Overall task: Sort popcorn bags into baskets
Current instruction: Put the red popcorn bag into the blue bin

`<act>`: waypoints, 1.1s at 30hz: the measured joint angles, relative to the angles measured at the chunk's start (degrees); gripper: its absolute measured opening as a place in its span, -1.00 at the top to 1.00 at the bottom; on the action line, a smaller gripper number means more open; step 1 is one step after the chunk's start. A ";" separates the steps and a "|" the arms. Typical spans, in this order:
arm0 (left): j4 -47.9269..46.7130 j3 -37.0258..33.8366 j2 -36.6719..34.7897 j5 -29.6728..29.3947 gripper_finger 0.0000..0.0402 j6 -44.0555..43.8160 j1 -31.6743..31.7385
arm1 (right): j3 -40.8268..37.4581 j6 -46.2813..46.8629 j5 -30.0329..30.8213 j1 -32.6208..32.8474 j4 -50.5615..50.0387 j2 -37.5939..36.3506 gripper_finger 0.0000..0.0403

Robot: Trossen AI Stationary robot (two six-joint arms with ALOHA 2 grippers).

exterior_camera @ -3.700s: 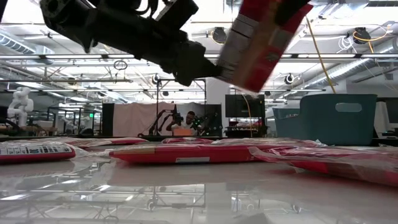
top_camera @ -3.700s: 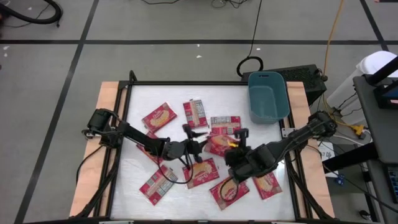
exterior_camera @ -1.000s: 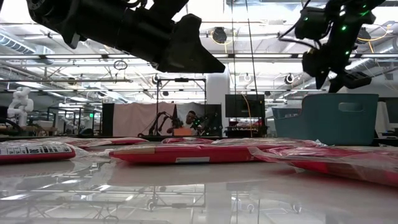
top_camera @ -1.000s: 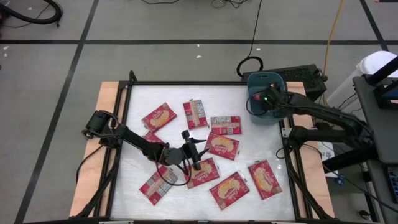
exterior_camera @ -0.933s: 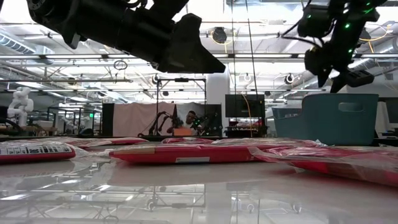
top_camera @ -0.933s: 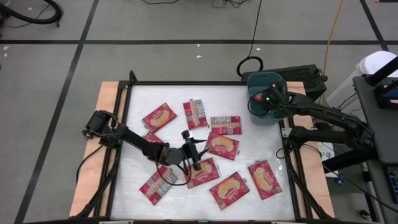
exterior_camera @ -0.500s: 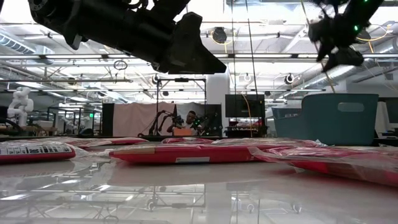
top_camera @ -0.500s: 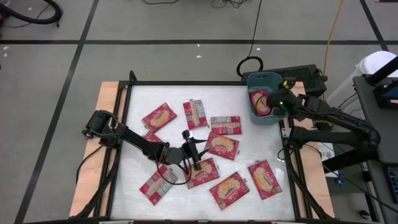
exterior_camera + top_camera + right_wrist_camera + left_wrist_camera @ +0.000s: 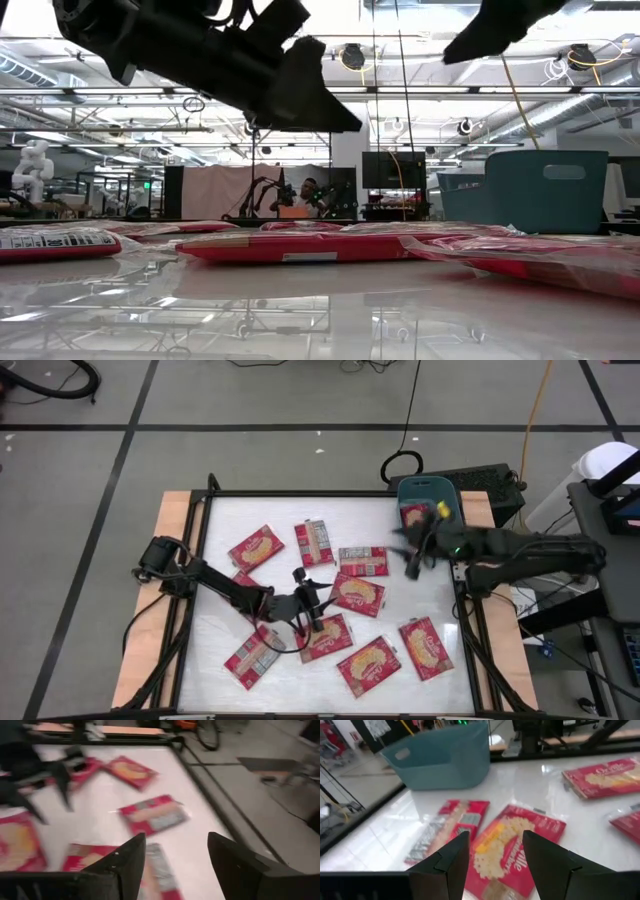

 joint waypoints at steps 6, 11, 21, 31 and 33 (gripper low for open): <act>-5.70 -0.01 0.00 3.14 0.07 -4.40 0.29 | -5.01 -0.18 0.32 11.10 13.60 7.48 -0.02; -8.70 -0.01 0.00 5.47 0.07 -7.17 0.29 | -5.60 3.59 5.17 20.22 14.22 16.97 -0.02; -15.13 -0.01 0.02 6.75 0.07 -11.57 0.33 | -5.58 13.79 7.97 31.90 14.34 32.81 -0.02; -15.82 -0.04 0.02 5.56 0.07 -8.39 2.28 | -5.58 45.25 13.46 32.45 14.10 40.91 -0.02; -14.27 -0.04 0.02 4.90 0.07 -5.83 2.95 | -5.58 50.98 16.87 32.44 13.97 41.12 -0.02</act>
